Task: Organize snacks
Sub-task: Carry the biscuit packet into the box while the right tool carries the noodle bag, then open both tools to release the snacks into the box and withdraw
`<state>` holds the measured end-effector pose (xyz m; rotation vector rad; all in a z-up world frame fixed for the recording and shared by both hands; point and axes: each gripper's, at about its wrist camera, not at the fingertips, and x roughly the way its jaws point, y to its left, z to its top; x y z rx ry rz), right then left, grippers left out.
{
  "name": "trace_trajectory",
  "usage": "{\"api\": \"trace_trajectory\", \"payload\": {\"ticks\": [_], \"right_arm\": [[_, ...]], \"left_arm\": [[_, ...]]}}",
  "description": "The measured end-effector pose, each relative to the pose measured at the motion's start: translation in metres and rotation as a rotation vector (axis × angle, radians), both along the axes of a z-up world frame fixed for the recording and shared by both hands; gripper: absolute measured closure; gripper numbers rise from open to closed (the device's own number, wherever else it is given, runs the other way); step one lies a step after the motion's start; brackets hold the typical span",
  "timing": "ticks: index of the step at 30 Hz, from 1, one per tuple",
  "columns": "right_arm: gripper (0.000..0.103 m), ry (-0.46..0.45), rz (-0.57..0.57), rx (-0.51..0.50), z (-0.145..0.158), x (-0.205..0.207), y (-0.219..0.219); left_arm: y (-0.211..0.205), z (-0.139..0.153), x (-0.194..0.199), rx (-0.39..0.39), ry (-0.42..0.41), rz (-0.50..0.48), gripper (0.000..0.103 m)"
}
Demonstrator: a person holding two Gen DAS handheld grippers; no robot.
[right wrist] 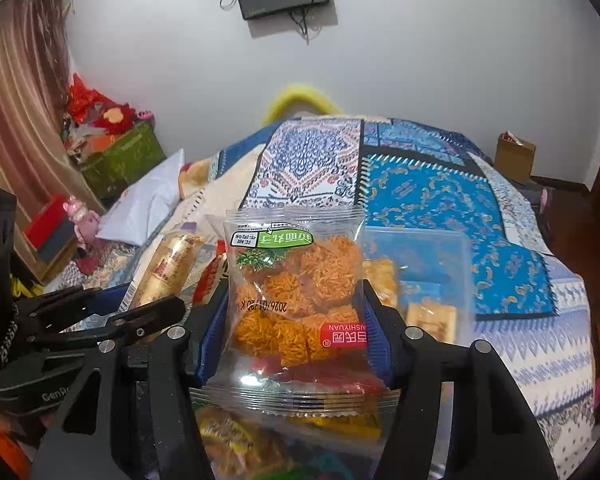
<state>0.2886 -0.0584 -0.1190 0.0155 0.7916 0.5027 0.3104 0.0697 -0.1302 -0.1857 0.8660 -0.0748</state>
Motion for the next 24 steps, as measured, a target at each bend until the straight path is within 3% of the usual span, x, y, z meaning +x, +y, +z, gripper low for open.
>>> {"api": "trace_trajectory", "payload": {"ticks": [11,18,24], "right_arm": [[0.047,0.06,0.008,-0.044,-0.016,0.024,0.011],[0.044,0.086,0.029,-0.077,-0.014,0.023,0.013],[0.041,0.051,0.039,-0.092,0.0,0.008,0.006]], "left_arm": [[0.004,-0.022,0.026,0.025,0.058,0.061,0.057],[0.005,-0.016,0.024,0.029,0.086,0.06,0.053],[0.002,0.006,0.008,0.031,0.046,0.038,0.05]]}}
